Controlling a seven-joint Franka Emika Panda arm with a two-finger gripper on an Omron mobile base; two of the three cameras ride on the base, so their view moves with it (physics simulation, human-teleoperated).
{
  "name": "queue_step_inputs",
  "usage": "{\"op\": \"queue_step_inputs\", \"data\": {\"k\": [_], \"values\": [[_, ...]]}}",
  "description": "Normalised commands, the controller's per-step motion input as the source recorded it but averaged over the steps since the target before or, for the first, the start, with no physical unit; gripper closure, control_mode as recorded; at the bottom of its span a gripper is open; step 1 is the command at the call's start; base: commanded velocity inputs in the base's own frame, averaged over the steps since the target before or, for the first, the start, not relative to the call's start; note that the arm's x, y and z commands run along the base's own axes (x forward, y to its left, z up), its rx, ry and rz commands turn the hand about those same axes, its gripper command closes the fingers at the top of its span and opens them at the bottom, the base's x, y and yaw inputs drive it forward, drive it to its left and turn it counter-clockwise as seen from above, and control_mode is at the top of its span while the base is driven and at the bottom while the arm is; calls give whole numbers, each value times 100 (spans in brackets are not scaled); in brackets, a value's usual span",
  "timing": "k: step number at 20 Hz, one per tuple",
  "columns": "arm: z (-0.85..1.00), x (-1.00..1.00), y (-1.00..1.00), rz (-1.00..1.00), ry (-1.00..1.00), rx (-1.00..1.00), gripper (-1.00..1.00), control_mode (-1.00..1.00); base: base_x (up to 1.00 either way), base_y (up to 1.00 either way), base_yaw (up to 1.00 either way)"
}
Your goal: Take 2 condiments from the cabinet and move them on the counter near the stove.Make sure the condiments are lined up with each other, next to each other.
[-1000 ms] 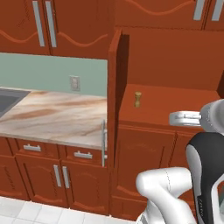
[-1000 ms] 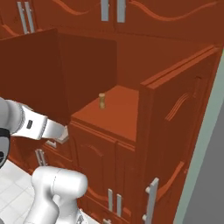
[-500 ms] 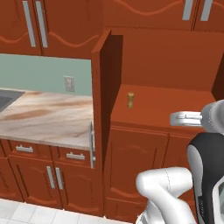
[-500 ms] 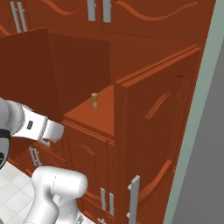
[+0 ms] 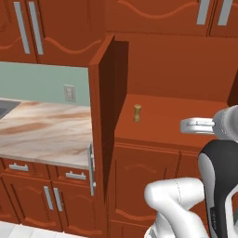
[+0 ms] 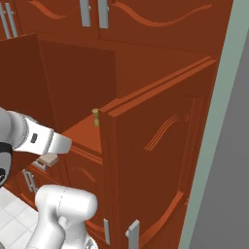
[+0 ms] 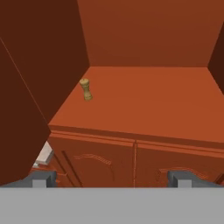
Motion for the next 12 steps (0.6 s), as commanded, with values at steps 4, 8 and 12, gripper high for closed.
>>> {"op": "queue_step_inputs", "data": {"k": [4,8,12], "values": [[0,0,0,0,0,0,-100,100,41,0,0],[0,0,0,0,0,0,-100,100,0,0,0],[-2,10,0,3,5,0,-100,-100,0,0,0]]}}
